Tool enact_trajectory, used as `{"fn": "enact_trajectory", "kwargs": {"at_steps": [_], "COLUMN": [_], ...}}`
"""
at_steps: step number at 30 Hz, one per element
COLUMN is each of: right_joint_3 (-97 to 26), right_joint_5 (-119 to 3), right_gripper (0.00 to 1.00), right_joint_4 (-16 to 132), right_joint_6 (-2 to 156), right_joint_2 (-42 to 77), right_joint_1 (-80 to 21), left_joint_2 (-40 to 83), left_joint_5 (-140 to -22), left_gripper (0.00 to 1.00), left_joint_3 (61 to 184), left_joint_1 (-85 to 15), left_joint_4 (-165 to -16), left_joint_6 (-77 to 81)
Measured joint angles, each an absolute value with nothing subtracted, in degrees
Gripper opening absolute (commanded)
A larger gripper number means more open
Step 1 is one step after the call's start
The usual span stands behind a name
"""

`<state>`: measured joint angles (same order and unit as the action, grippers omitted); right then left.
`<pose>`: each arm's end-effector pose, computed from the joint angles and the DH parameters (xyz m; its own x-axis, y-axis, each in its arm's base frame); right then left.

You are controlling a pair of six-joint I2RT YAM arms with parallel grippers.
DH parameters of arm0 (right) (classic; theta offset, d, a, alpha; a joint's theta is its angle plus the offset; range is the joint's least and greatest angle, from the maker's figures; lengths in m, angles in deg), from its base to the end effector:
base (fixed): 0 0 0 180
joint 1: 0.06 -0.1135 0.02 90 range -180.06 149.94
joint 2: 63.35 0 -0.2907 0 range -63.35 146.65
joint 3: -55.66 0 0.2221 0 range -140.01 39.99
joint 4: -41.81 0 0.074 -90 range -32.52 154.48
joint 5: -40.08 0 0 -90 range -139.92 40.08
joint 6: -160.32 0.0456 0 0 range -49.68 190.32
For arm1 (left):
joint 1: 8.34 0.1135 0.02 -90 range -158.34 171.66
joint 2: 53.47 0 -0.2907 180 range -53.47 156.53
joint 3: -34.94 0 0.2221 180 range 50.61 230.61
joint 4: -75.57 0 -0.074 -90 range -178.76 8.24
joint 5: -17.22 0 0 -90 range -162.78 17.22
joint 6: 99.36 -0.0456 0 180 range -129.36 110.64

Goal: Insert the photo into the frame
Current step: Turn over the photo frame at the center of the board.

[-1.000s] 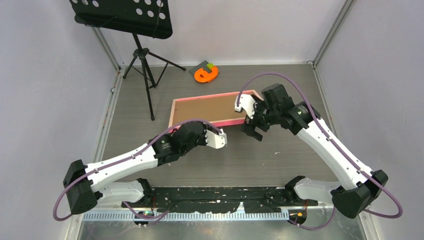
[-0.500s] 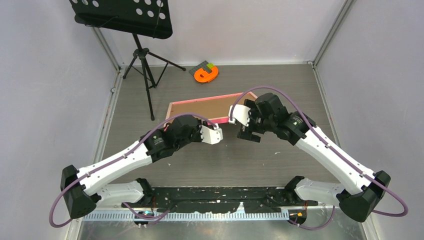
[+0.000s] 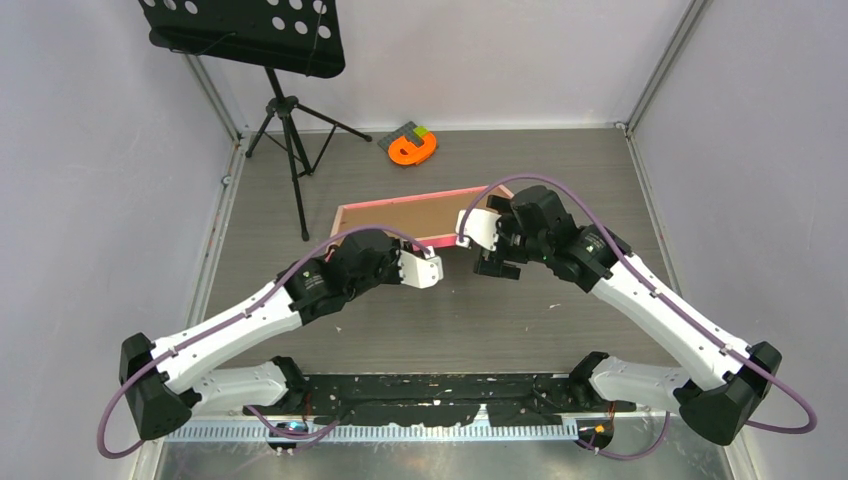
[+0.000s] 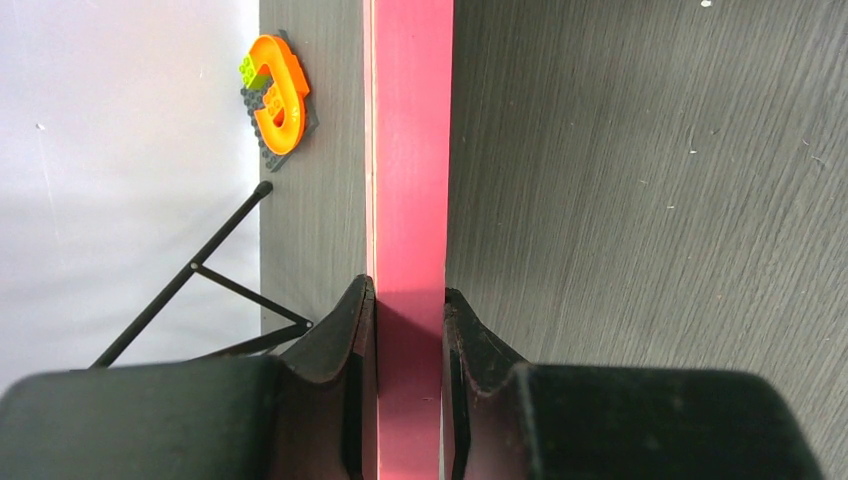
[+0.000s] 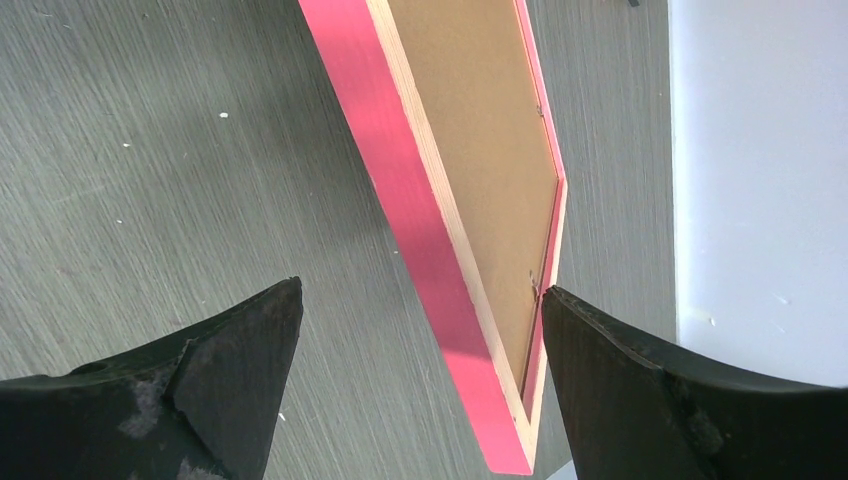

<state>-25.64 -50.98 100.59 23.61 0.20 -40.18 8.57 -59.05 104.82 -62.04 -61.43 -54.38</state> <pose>0.1465 0.1245 0.3630 0.1325 -0.8400 -0.5261 -0.8145 0.2102 -0.5408 0.1274 -0.1551 0.3324 0.2315 0.8455 -0.4812 0.7133 0.1888 0.6749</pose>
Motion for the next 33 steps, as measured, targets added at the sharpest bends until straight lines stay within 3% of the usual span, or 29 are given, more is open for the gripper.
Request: {"fn": "enact_trajectory", "kwargs": {"at_steps": [11, 17, 33], "right_joint_3": [-24.6, -24.2, -19.9], "right_joint_5": [-50.8, -49.7, -48.6], "right_gripper": [1.0, 0.89, 0.79], "right_joint_4": [96.1, 94.0, 88.1], "right_joint_6": [21.9, 20.9, 20.7], "right_joint_2": [1.6, 3.7, 4.2], "right_joint_1": [-40.5, -41.6, -42.3], "left_joint_2": [7.6, 7.2, 4.5], "left_joint_5": [-60.4, -61.1, -63.8], "left_gripper": [0.0, 0.0, 0.0], "left_joint_3": [105.0, 105.0, 104.5], "left_joint_1": [-61.7, -61.5, -60.4], "left_joint_4": [-60.5, -60.5, -59.5], "left_joint_6": [-54.4, -54.2, -53.7]}}
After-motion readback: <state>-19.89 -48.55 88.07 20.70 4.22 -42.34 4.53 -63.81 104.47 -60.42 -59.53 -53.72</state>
